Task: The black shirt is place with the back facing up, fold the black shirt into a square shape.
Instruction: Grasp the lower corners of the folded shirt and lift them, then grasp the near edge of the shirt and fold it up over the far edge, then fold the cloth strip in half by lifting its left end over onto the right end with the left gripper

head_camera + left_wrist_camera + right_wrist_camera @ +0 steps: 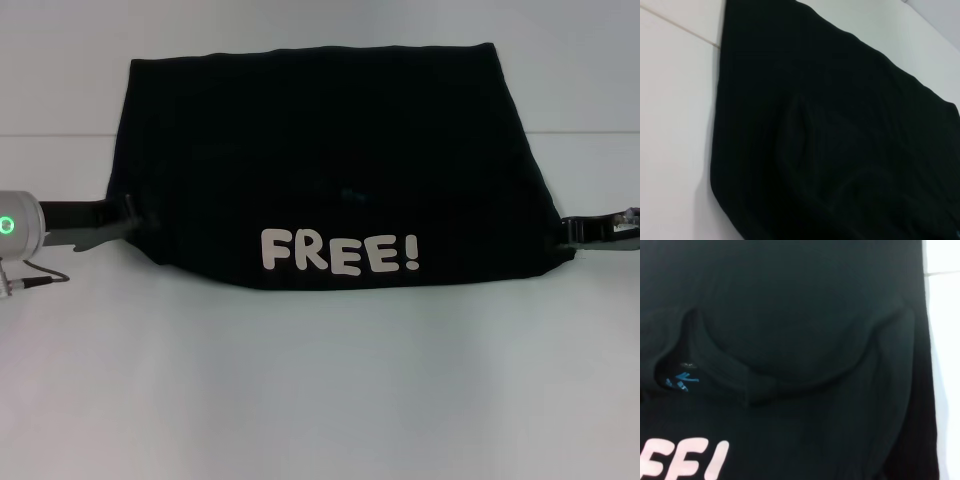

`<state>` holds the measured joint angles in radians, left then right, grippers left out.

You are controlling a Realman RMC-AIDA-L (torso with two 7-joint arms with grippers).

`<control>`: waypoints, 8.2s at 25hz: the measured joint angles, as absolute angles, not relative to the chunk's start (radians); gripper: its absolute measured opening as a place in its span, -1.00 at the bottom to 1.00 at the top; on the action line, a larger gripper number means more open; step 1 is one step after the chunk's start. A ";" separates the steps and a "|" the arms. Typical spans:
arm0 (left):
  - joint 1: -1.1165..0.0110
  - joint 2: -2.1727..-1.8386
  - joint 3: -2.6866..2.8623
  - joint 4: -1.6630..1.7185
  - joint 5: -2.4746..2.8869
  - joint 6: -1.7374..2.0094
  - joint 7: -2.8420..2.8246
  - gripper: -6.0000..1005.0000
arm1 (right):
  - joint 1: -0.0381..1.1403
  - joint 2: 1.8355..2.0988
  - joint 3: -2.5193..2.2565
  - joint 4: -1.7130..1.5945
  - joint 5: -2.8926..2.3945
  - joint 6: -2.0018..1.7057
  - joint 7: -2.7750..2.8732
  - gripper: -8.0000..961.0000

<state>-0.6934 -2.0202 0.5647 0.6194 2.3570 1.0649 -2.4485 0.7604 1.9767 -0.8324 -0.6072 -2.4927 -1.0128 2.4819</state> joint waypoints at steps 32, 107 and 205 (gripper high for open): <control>-0.654 -1.993 0.559 0.741 2.648 1.935 -2.398 -0.98 | 0.456 2.005 -0.712 -1.026 -2.583 -1.812 2.535 -0.88; -0.881 -2.067 0.664 0.538 2.469 0.550 -2.447 -0.98 | 0.904 2.016 -0.766 -0.470 -2.395 -0.491 2.458 -0.84; -0.527 -2.037 0.238 0.455 2.271 1.216 -2.786 0.35 | 0.465 2.072 -0.597 -0.488 -1.586 -1.368 1.437 0.74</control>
